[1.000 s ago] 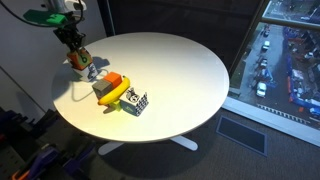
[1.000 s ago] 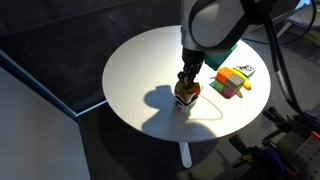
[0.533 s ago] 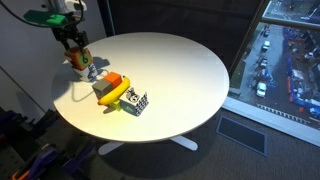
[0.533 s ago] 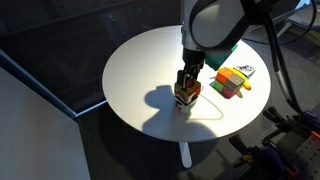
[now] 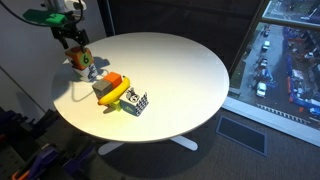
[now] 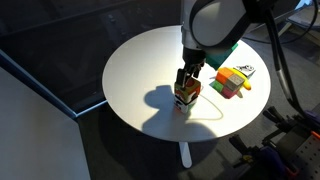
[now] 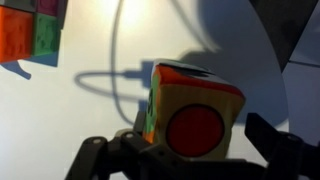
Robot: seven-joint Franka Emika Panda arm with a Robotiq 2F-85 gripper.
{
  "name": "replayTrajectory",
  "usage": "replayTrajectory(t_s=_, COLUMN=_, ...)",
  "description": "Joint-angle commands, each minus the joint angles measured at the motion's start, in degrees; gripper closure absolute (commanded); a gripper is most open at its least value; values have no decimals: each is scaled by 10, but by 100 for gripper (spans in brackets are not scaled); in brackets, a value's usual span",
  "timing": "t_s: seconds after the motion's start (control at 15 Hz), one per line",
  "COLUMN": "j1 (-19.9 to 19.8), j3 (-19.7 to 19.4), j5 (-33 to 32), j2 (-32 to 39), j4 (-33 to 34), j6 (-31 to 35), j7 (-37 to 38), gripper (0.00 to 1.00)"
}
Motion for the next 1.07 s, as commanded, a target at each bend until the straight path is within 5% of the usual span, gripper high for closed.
replayTrajectory(t_s=0.0, j1=-4, j3=4, j5=5, j2=-25, j4=-7, j6=-16, j7=-3, gripper=0)
replayTrajectory(t_s=1.0, j1=1, j3=-18, j5=-14, j2=-107, j4=-26, j6=-37, j7=81, gripper=0)
